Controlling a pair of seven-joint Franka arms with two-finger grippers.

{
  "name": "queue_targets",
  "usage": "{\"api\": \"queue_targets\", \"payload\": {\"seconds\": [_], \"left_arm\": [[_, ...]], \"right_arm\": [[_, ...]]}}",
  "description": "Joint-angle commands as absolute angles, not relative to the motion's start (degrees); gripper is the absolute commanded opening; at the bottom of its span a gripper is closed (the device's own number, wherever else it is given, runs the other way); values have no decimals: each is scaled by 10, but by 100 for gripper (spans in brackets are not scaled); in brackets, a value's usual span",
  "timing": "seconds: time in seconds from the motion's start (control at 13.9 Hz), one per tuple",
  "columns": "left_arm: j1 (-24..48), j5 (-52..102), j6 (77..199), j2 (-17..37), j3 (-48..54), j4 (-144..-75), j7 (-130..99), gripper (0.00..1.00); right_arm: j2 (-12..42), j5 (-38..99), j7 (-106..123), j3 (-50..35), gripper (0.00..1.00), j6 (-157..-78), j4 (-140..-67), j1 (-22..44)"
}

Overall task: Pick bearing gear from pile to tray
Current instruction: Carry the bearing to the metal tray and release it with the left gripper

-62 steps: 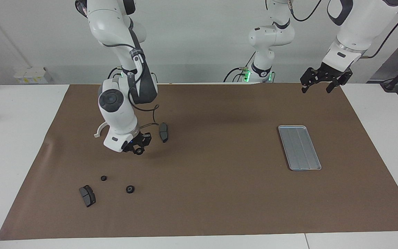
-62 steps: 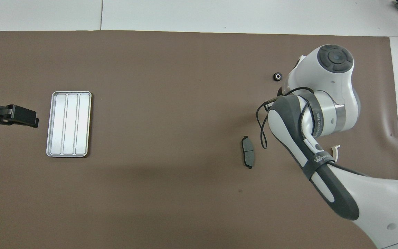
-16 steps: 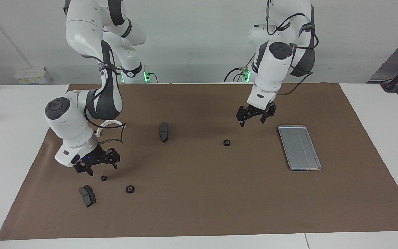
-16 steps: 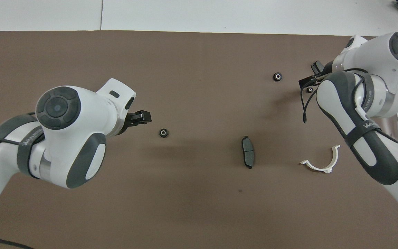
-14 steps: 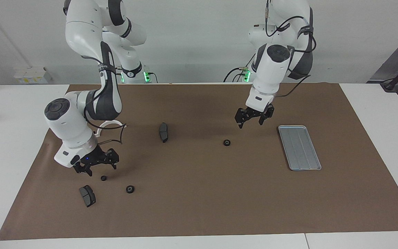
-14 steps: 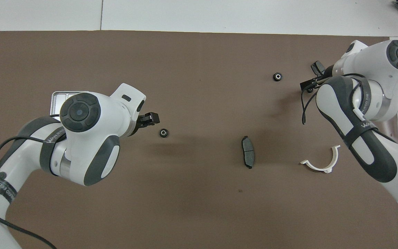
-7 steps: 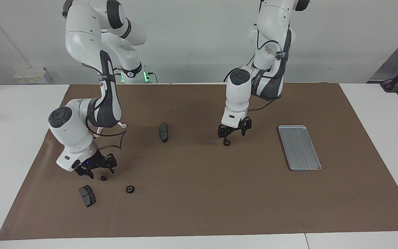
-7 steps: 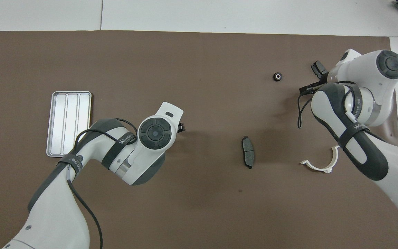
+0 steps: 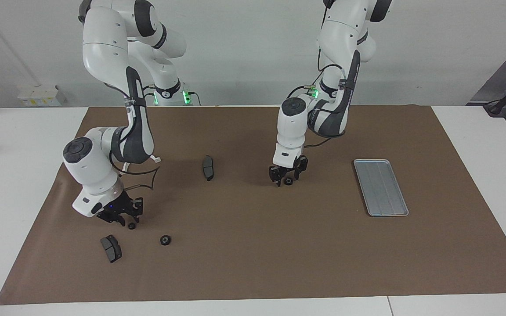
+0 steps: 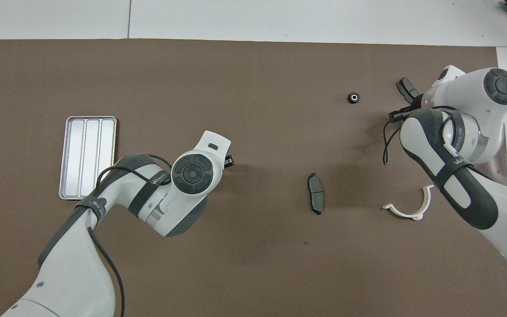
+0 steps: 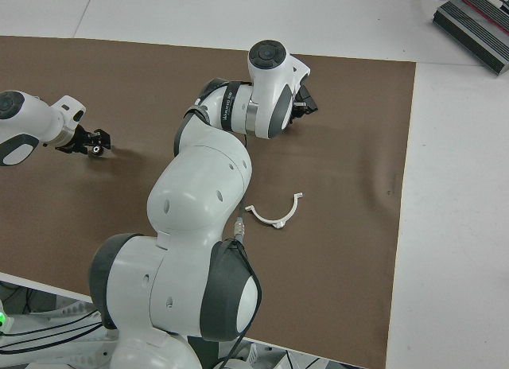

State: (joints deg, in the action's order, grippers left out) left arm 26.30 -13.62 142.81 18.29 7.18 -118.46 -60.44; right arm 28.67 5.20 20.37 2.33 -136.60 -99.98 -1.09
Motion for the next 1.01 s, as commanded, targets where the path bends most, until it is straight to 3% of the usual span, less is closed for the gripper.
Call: {"api": "queue_targets", "payload": {"seconds": [0.0, 0.07, 0.22, 0.5, 0.93], "left_arm": [[257, -150, 1455, 178, 70, -1203, -598, 70], [254, -149, 1452, 178, 70, -1203, -598, 53], [246, -150, 1450, 179, 71, -1199, -598, 3], [243, -150, 1413, 170, 70, -1180, -590, 0], [140, -84, 1318, 76, 70, -1172, -437, 0]], "right_arm": [[281, 54, 221, 17, 44, -1403, -1024, -18], [281, 54, 220, 16, 44, -1408, -1026, -18], [282, 54, 218, 16, 43, -1412, -1026, -18], [284, 54, 217, 16, 36, -1421, -1026, -18], [284, 54, 215, 16, 28, -1421, -1027, -18]]}}
